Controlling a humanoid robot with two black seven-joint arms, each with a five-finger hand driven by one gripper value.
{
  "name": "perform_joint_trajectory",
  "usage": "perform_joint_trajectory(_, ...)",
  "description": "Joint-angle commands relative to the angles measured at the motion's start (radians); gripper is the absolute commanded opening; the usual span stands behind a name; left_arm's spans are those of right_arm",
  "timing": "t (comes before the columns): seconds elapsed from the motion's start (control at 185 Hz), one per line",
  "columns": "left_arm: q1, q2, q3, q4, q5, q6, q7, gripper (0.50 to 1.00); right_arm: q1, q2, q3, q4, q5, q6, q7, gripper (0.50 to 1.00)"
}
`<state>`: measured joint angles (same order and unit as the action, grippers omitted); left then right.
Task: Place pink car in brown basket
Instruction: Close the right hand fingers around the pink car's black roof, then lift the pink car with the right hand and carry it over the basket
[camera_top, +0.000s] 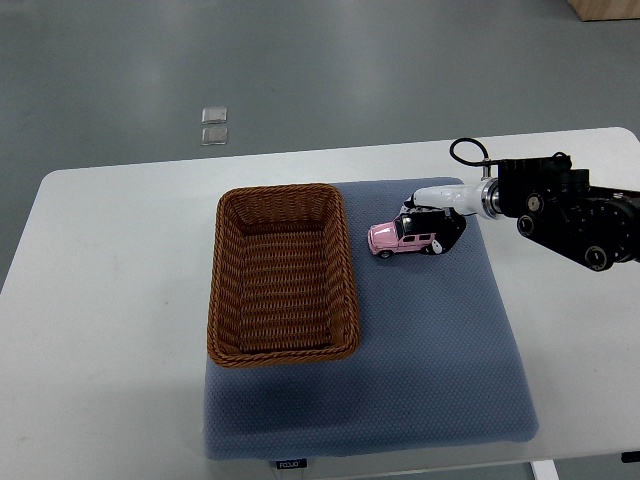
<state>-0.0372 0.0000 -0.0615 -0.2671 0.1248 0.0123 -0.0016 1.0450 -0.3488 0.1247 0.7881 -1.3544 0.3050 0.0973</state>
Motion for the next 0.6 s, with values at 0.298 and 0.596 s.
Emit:
perform_joint_trajectory(0.298,0.000,0.000,0.000,0.002,-0.001,0.000,0.000,1.000,0.171,-0.176,0.026,0.114,0.044,0.114,0.009,0.500)
perform_joint_trajectory(0.596,0.000,0.000,0.000,0.000,-0.001,0.000,0.000,1.000,0.222,-0.170,0.024,0.168,0.060,0.140,0.007,0.500)
